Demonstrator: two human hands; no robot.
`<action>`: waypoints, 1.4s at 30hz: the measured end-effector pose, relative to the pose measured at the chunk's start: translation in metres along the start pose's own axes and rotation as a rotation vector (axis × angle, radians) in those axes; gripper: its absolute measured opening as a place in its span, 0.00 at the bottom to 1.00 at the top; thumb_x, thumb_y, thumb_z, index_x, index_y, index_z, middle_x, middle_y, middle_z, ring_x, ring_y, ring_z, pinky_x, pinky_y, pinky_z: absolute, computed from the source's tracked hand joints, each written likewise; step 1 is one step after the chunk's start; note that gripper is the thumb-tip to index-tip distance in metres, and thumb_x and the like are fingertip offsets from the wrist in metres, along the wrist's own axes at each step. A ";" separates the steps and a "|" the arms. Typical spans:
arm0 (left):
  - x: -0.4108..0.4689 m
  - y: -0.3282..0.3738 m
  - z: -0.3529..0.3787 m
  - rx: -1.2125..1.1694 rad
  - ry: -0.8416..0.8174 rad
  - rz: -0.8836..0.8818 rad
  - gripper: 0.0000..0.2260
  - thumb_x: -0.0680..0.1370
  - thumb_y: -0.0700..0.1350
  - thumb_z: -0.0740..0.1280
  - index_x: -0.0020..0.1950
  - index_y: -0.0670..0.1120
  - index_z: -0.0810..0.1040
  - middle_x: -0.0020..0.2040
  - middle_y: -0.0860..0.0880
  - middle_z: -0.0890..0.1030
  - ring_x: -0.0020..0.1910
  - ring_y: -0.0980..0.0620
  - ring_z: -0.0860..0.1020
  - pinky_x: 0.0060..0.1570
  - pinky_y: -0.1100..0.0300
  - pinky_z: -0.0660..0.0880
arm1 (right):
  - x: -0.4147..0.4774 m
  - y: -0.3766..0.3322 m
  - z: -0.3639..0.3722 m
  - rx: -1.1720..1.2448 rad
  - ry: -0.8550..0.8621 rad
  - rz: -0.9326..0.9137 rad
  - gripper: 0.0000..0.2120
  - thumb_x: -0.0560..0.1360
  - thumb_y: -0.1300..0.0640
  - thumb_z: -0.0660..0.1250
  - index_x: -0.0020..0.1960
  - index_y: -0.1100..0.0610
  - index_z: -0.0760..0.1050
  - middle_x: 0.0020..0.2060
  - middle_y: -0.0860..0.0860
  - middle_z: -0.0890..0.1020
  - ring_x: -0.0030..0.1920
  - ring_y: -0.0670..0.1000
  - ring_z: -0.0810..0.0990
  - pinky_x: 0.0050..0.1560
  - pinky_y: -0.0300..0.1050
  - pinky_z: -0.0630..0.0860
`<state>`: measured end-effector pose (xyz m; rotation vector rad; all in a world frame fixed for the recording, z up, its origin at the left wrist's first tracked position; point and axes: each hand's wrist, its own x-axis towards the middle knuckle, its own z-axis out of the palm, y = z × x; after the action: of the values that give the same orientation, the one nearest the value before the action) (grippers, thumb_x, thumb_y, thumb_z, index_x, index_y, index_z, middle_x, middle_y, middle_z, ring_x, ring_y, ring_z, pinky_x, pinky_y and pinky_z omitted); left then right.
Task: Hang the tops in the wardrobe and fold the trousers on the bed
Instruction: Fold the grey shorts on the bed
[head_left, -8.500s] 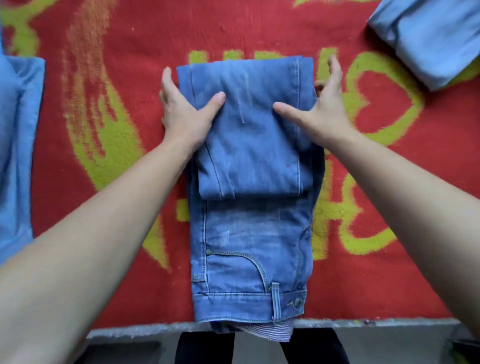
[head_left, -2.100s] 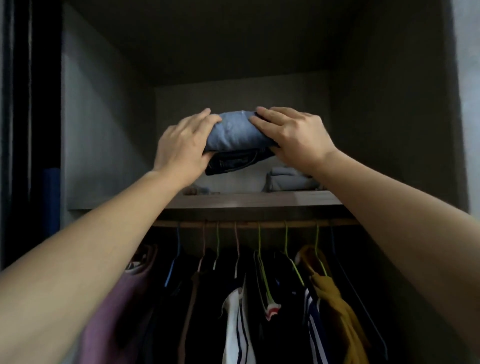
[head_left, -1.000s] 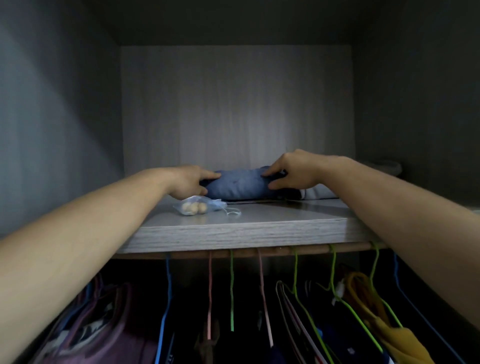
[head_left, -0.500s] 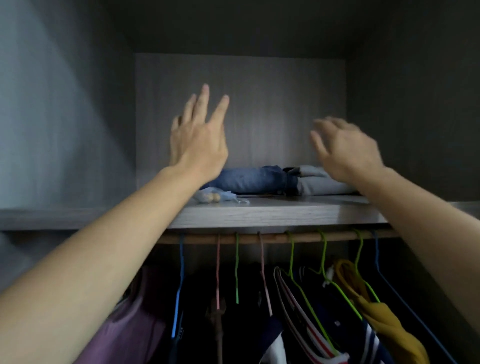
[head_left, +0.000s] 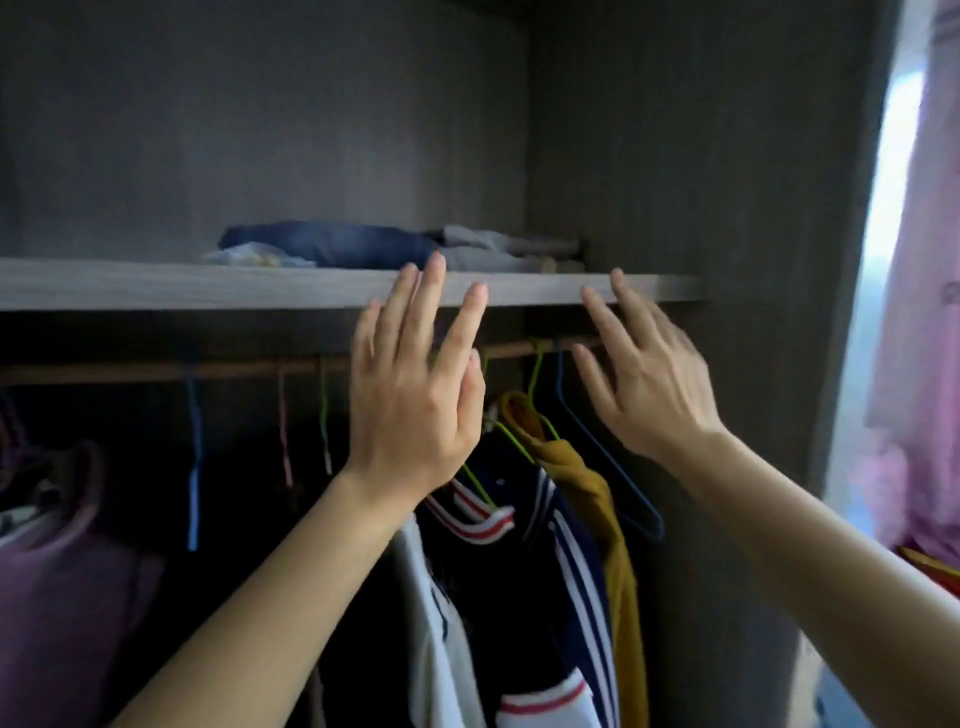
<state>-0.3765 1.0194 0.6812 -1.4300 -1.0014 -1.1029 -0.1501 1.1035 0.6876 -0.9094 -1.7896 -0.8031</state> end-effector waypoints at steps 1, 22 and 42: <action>-0.009 0.014 0.007 -0.020 -0.047 -0.023 0.22 0.82 0.46 0.60 0.76 0.45 0.68 0.77 0.38 0.64 0.77 0.40 0.62 0.71 0.40 0.62 | -0.020 0.010 -0.003 -0.035 -0.046 0.003 0.28 0.83 0.43 0.55 0.80 0.53 0.60 0.79 0.59 0.61 0.76 0.60 0.64 0.70 0.58 0.70; -0.051 0.567 0.078 -0.605 -0.564 -0.010 0.29 0.82 0.56 0.51 0.81 0.46 0.54 0.81 0.40 0.49 0.80 0.42 0.50 0.74 0.37 0.53 | -0.411 0.359 -0.340 -0.481 -0.498 0.620 0.31 0.82 0.43 0.58 0.81 0.55 0.56 0.80 0.59 0.55 0.80 0.59 0.55 0.77 0.58 0.57; -0.089 1.063 0.172 -1.195 -0.918 0.493 0.34 0.82 0.60 0.52 0.81 0.47 0.43 0.80 0.41 0.37 0.79 0.42 0.39 0.74 0.33 0.50 | -0.675 0.555 -0.564 -0.997 -0.778 1.325 0.35 0.81 0.44 0.60 0.81 0.57 0.53 0.80 0.61 0.55 0.79 0.60 0.56 0.76 0.56 0.58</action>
<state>0.6491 1.0522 0.3435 -3.1185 -0.4024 -0.5974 0.7630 0.7614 0.3251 -2.8870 -0.7494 -0.3617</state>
